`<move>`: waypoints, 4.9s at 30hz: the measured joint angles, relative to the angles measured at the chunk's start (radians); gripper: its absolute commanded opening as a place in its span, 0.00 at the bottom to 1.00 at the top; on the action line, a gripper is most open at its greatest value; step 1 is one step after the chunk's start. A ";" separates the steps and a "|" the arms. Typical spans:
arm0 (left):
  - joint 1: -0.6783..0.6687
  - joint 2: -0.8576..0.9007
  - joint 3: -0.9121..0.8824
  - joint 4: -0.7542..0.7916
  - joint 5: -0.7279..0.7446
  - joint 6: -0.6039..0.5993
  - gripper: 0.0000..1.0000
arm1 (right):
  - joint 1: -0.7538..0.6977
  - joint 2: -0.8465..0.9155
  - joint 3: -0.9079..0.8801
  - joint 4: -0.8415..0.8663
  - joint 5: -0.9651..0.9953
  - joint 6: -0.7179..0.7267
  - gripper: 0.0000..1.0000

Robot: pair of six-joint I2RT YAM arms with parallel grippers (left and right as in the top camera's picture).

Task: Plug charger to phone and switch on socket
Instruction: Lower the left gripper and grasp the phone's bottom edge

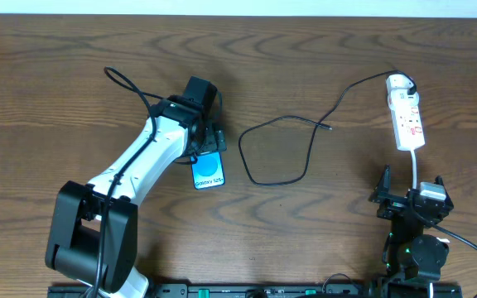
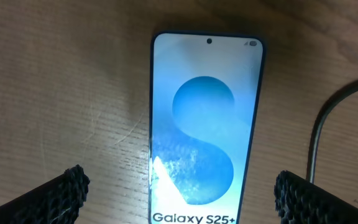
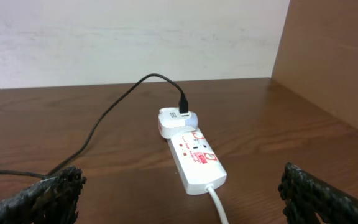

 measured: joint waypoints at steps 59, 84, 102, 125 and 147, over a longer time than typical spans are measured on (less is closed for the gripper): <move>-0.078 0.164 -0.012 0.071 -0.046 -0.027 0.98 | 0.000 0.000 0.000 0.000 0.000 0.000 0.99; -0.078 0.176 -0.012 0.091 -0.068 -0.048 0.98 | 0.000 0.000 0.000 0.000 0.000 0.000 0.99; -0.078 0.176 -0.012 0.084 -0.068 -0.042 0.75 | 0.000 0.000 0.000 0.000 0.000 0.000 0.99; -0.079 0.129 -0.013 0.044 -0.076 -0.044 0.93 | 0.000 0.000 0.000 0.000 0.000 0.000 0.99; -0.078 0.127 -0.085 0.124 -0.122 -0.097 0.98 | 0.000 0.000 0.000 0.000 0.000 0.000 0.99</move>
